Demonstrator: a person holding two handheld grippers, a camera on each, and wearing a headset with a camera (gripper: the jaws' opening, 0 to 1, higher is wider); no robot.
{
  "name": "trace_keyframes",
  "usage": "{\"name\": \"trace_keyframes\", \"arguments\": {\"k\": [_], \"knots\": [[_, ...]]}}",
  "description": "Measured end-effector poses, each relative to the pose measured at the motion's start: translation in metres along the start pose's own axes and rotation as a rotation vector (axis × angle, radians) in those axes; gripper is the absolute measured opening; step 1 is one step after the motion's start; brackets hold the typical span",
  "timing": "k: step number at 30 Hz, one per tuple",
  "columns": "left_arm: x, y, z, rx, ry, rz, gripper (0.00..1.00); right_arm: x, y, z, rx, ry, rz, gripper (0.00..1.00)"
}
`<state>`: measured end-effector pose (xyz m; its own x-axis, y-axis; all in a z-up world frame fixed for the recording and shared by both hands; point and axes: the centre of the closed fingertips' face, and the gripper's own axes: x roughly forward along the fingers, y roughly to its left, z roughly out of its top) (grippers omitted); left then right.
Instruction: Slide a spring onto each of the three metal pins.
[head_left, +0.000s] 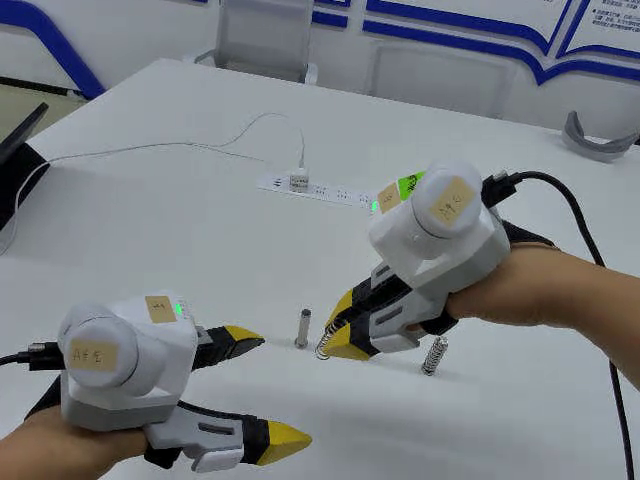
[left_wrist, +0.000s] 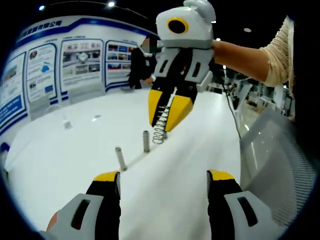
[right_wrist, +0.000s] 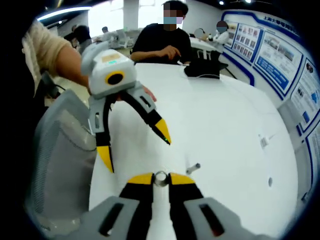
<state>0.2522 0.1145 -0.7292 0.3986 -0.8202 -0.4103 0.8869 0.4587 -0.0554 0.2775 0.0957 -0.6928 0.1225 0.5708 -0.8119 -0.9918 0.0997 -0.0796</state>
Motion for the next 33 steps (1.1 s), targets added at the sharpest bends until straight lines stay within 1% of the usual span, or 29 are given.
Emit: {"name": "trace_keyframes", "arguments": {"k": [8, 11, 14, 19, 21, 27, 33], "knots": [[-0.002, 0.004, 0.000, -0.016, -0.008, 0.015, 0.76, 0.002, -0.026, 0.004, 0.022, 0.007, -0.037, 0.12], [-0.003, 0.005, 0.001, -0.022, -0.011, 0.017, 0.77, 0.005, -0.034, 0.004, 0.030, 0.012, -0.047, 0.12], [-0.004, 0.006, 0.000, -0.032, -0.013, 0.013, 0.75, 0.009, -0.040, 0.003, 0.044, 0.016, -0.053, 0.12], [-0.005, 0.007, 0.002, -0.035, -0.024, 0.017, 0.75, 0.014, -0.047, -0.001, 0.055, 0.029, -0.056, 0.12], [-0.006, 0.007, 0.002, -0.042, -0.031, 0.011, 0.73, 0.016, -0.050, -0.003, 0.058, 0.036, -0.061, 0.12], [-0.006, 0.009, 0.003, -0.047, -0.032, 0.015, 0.72, 0.019, -0.061, -0.004, 0.082, 0.033, -0.072, 0.12], [-0.007, 0.010, 0.002, -0.057, -0.031, 0.021, 0.74, 0.028, -0.064, -0.002, 0.084, 0.043, -0.065, 0.12]]}}
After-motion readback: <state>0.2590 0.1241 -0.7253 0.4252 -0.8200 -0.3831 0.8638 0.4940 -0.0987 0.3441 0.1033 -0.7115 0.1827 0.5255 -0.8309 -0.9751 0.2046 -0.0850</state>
